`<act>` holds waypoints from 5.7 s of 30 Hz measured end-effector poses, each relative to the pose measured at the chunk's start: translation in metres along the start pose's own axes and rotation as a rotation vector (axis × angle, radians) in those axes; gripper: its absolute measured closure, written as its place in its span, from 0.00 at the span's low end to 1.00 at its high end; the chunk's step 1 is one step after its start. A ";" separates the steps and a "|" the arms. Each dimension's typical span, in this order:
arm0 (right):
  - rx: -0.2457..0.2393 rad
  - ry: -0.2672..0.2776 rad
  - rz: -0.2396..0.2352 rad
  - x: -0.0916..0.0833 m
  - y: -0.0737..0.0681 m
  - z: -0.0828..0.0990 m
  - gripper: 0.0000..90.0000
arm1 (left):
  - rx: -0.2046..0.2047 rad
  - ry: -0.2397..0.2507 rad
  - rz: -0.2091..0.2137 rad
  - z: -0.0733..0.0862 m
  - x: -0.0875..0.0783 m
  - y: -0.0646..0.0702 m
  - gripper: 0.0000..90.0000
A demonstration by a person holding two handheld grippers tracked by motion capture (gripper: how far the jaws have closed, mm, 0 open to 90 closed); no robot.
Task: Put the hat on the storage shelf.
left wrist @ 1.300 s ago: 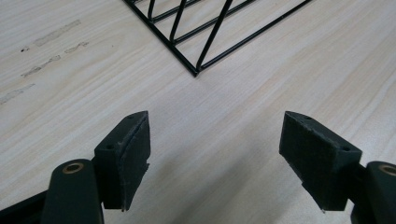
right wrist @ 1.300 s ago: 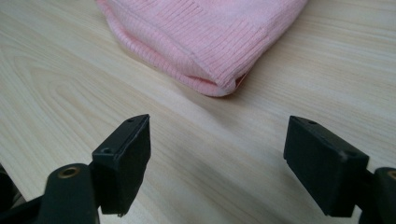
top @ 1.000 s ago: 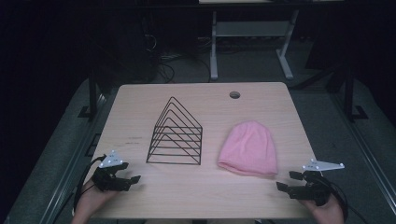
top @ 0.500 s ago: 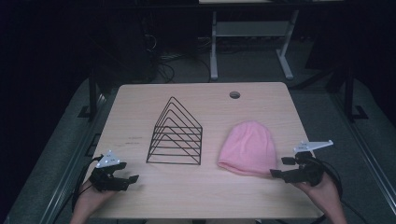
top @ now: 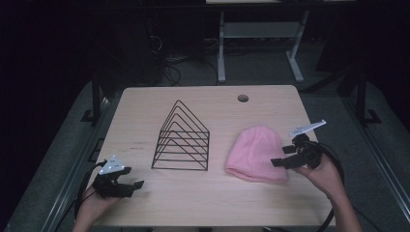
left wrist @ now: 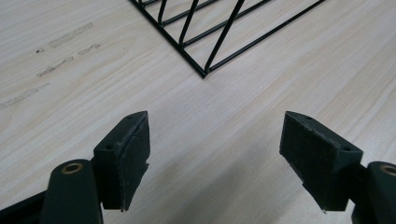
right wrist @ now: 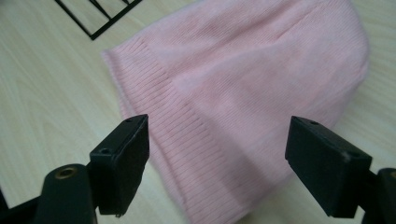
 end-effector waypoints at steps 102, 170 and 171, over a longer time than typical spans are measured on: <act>-0.057 0.167 -0.098 -0.042 0.014 -0.145 0.89 | -0.070 0.034 0.106 -0.022 -0.001 0.000 0.27; -0.371 0.343 -0.175 -0.118 -0.112 -0.311 0.88 | 0.132 0.051 0.299 -0.154 -0.078 0.029 0.26; -0.370 0.340 -0.177 -0.117 -0.114 -0.312 0.88 | 0.138 0.044 0.295 -0.155 -0.078 0.029 0.26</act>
Point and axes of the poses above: each handheld gripper's, and its own axes: x roughly forward along the jaws, z roughly out of its underside, y roughly to its right, the point moved 10 cm from there along x, roughly forward along the jaws, and after that the axes turned 8 degrees about -x, right-handed, at the moved point
